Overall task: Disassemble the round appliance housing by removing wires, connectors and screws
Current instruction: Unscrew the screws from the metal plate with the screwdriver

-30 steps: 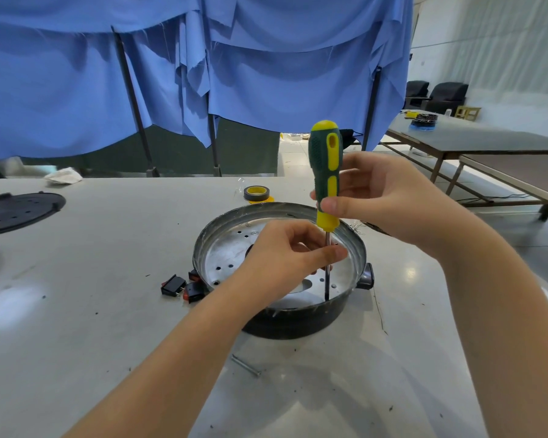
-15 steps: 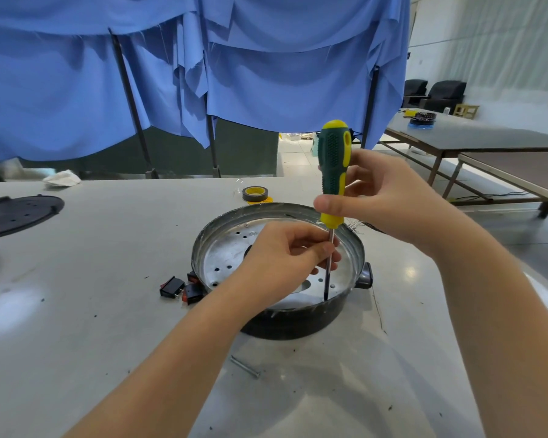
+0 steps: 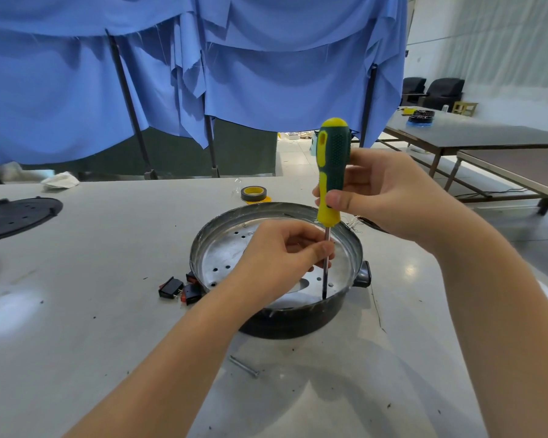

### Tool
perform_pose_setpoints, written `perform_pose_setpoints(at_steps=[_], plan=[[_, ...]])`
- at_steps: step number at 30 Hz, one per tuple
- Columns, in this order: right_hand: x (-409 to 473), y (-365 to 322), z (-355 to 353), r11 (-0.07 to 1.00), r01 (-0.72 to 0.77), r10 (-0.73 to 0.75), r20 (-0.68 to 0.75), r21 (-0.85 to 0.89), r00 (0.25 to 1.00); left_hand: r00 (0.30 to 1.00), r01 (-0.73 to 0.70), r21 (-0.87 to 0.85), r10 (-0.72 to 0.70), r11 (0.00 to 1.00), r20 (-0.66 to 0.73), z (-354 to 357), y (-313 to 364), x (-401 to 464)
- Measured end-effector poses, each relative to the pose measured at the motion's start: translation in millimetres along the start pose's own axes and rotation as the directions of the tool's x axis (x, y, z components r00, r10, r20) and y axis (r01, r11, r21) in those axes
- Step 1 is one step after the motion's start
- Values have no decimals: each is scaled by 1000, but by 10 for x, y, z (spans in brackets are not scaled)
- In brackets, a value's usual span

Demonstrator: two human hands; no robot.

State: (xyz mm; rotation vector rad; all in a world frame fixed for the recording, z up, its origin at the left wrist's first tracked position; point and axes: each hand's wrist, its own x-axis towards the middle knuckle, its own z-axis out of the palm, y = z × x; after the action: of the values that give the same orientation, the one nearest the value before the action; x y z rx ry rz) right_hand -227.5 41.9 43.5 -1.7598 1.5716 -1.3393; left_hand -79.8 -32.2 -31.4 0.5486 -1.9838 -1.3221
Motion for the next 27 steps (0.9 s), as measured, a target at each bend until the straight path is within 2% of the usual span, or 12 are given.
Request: perform_pose_setpoints(at_steps=[7,16,19,23,27], plan=[[-18,-3,10,992,3,-13,88,123,996,1000,4,10,-4,1000,-18,-9,10,0],[-29,15,-13,966,-74,30,179,249,983,999,14,53,-12,999,-47,8,13,-3],[-8,11,16,979,-96,67,159,179,985,998,21,56,-18,998,-54,15,13,-3],[11,0,87,999,-49,49,13,-24,999,998,23,70,-19,997,-53,10,19,-8],[-11,-5,43,999,-33,33,3,16,999,998,23,87,-17,996,-64,10,28,-9]])
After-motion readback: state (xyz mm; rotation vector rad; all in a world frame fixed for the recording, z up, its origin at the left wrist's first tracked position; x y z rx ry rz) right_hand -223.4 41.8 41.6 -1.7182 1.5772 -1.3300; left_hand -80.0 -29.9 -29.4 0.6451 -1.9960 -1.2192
